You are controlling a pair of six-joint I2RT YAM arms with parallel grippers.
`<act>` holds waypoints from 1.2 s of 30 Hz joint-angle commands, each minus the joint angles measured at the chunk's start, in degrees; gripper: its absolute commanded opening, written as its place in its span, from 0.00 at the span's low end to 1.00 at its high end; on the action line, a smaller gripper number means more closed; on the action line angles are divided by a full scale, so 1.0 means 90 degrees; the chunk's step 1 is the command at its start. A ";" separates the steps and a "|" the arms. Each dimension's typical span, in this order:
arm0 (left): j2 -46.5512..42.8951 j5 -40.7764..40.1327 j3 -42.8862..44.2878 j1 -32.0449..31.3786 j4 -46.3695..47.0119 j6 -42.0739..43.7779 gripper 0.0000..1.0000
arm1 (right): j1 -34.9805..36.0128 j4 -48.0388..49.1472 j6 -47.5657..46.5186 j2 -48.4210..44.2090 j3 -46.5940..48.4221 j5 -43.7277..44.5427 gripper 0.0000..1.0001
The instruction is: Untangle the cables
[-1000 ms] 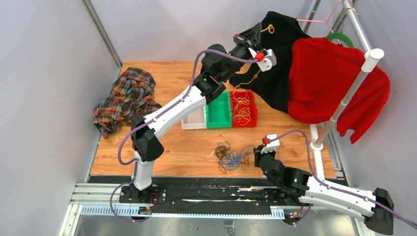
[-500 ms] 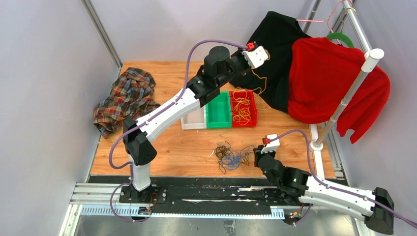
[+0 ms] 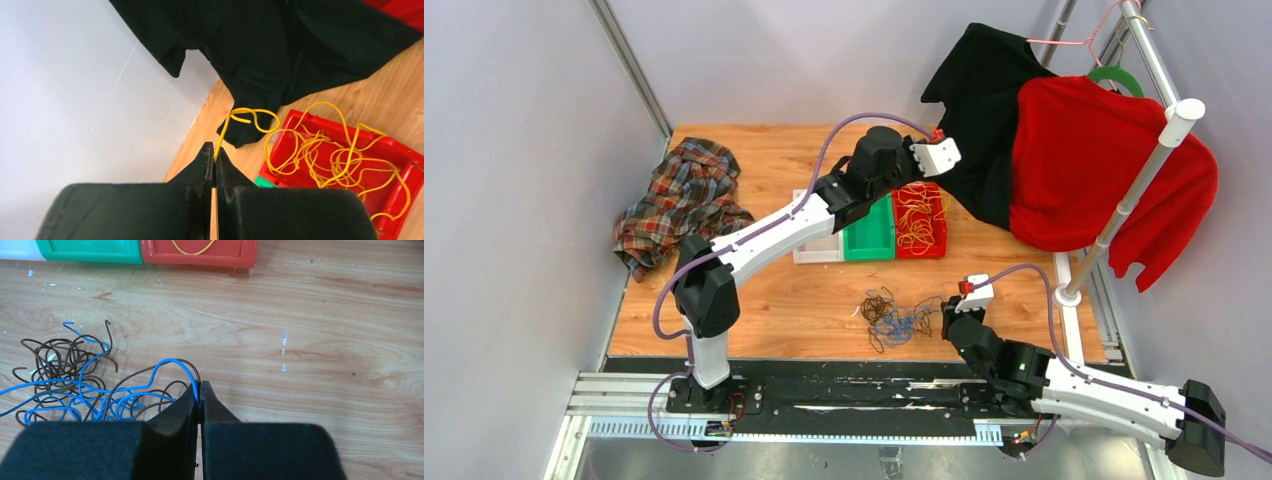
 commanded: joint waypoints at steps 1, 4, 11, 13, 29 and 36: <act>0.0064 -0.0240 -0.0027 0.0170 0.0203 0.0444 0.00 | 0.0013 0.0010 0.0216 0.0159 -0.0018 0.0279 0.01; 0.0177 -0.0206 -0.0133 0.0189 0.0090 0.0849 0.00 | 0.0013 0.0015 0.0269 0.0238 -0.0009 0.0246 0.01; 0.0995 0.0473 0.0329 0.0190 -0.0410 0.0319 0.00 | 0.0013 0.0007 0.0369 0.0239 0.0002 0.0331 0.01; 0.1285 0.0708 0.0497 0.0198 -0.0538 0.0233 0.00 | 0.0013 0.0020 0.0385 0.0210 0.0011 0.0351 0.01; 0.2830 0.1057 0.1019 0.0229 -0.0809 0.0547 0.10 | 0.0006 0.0036 0.0167 0.0122 0.0187 0.0427 0.01; 0.2189 0.1682 0.1379 0.0375 -0.1864 0.0077 0.55 | 0.0001 0.0031 0.0091 0.0067 0.0233 0.0469 0.01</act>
